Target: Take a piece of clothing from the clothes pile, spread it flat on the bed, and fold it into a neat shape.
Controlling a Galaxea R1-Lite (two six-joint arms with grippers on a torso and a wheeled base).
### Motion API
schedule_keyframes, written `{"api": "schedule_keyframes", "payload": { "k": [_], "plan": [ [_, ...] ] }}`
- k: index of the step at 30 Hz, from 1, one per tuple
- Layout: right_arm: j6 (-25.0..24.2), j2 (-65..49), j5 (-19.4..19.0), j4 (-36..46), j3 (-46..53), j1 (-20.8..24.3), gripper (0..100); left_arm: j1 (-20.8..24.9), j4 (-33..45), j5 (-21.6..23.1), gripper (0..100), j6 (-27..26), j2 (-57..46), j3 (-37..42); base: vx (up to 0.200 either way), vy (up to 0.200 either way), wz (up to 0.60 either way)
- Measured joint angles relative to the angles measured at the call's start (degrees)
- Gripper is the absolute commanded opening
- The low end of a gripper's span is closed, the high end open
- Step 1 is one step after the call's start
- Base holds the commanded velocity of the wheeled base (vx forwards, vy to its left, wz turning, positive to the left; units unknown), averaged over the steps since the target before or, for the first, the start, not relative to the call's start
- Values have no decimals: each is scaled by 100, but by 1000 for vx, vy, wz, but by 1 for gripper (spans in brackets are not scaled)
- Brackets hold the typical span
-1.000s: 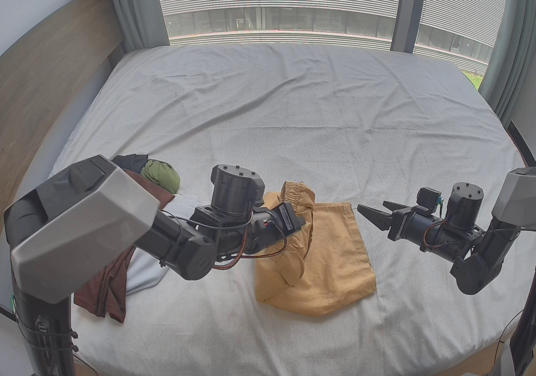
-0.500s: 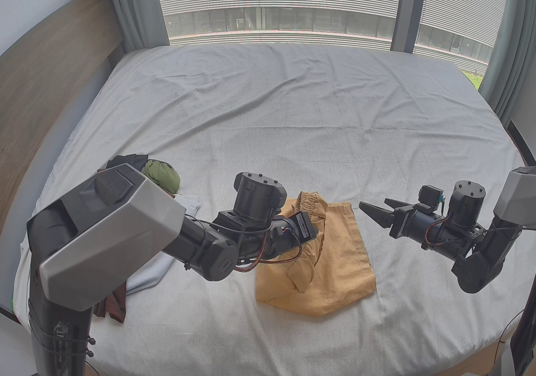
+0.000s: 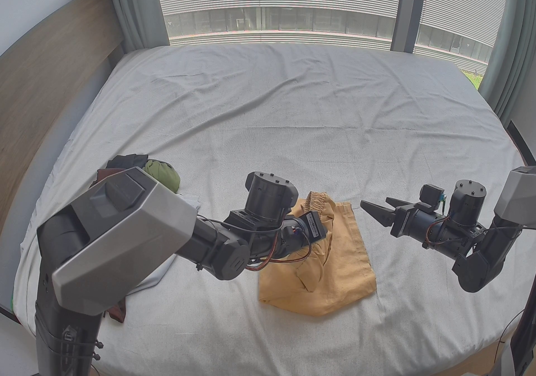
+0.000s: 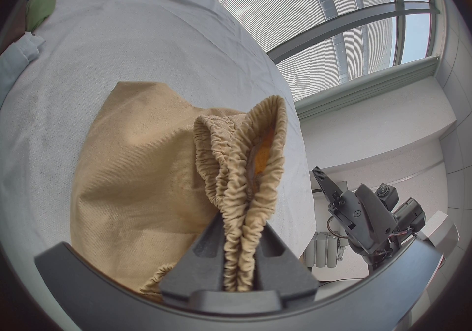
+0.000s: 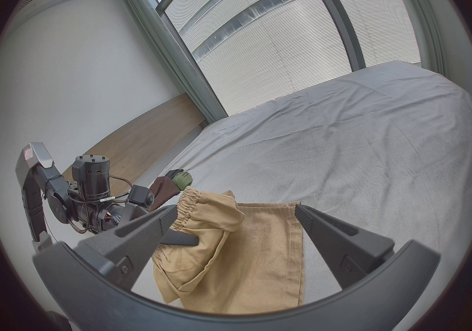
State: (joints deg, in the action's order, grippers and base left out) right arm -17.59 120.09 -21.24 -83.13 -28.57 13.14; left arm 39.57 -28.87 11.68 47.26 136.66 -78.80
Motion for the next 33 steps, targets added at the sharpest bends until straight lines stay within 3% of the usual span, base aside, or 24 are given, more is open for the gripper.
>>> {"api": "schedule_keyframes", "payload": {
  "k": [17,24,33],
  "plan": [
    [-9,0,-60,20,13,-52,100,146,-22,-266,100,11,11,0,0,0,0],
    [11,20,-57,433,77,-52,100,-57,-44,-290,100,-55,-441,651,0,0,0],
    [66,163,-55,707,135,-124,100,-697,-493,-288,100,-183,-1285,2035,0,0,0]
  ]
}}
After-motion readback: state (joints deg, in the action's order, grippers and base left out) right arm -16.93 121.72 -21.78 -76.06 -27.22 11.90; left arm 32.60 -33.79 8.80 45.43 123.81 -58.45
